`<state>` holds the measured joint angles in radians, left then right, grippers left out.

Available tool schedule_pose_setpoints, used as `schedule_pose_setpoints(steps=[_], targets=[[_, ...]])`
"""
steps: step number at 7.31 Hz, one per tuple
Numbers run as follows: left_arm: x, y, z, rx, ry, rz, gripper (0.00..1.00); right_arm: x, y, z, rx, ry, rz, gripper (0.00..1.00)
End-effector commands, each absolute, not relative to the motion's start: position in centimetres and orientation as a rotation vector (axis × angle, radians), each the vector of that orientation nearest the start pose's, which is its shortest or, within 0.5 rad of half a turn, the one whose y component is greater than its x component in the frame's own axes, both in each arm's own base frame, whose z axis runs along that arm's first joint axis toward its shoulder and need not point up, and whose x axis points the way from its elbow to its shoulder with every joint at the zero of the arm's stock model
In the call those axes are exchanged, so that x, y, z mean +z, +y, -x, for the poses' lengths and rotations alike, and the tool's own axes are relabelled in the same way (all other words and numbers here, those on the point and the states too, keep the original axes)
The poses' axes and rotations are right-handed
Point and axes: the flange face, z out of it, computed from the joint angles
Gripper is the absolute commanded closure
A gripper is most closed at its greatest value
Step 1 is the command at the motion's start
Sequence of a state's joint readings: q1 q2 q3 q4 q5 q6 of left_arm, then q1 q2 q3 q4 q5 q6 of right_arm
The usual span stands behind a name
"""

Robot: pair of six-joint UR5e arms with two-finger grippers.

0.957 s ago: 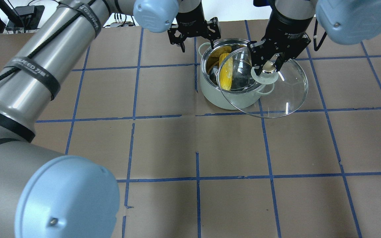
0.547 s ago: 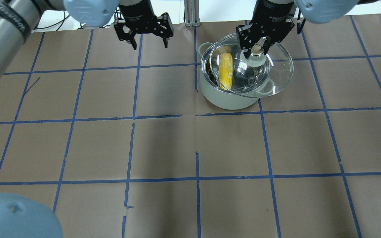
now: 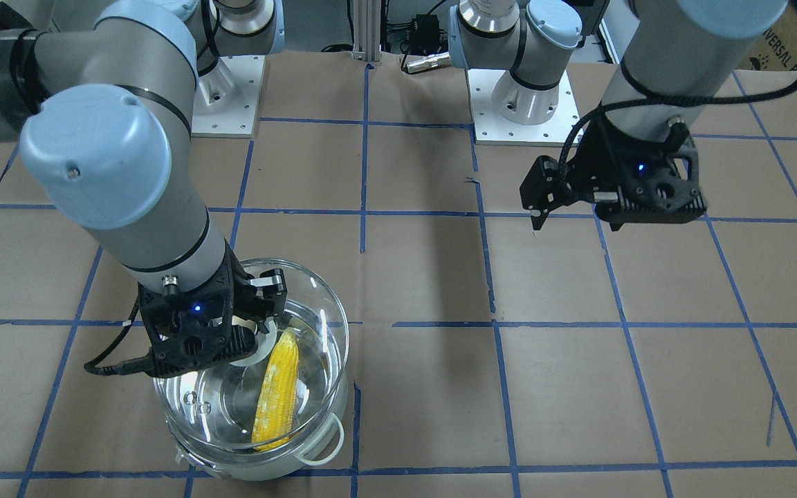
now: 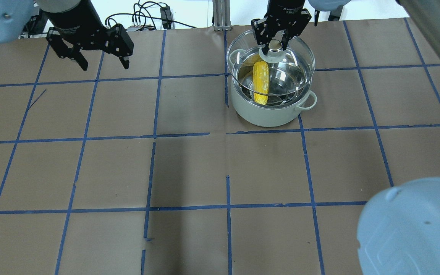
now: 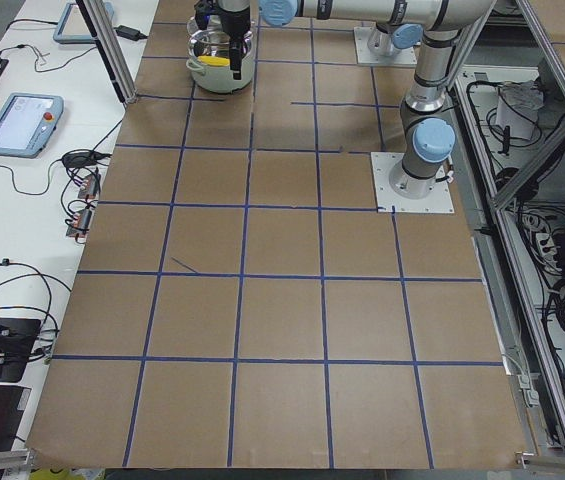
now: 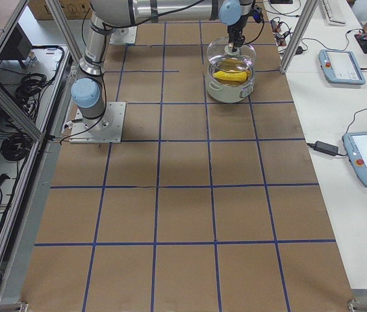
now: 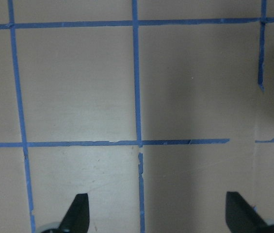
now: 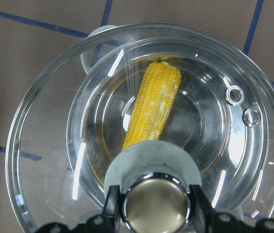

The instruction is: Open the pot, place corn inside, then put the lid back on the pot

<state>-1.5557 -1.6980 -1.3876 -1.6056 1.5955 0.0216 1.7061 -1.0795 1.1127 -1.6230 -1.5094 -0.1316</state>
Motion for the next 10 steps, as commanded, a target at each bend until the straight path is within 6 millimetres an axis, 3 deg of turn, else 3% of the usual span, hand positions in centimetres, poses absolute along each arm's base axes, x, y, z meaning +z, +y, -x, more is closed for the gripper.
schedule_pose_setpoints(steps=[1, 5, 10], targets=[[52.7, -52.7, 11.5, -0.012, 3.076, -0.009, 0.00, 39.9, -69.3, -23.6, 0.000, 3.051, 0.412, 0.61], [54.7, -50.1, 12.3, -0.039, 3.157, -0.012, 0.00, 37.7, -69.3, -23.6, 0.059, 3.048, 0.422, 0.64], [54.1, -49.9, 11.5, -0.029, 3.145, -0.005, 0.00, 37.4, -69.6, -22.4, 0.075, 3.044, 0.466, 0.65]])
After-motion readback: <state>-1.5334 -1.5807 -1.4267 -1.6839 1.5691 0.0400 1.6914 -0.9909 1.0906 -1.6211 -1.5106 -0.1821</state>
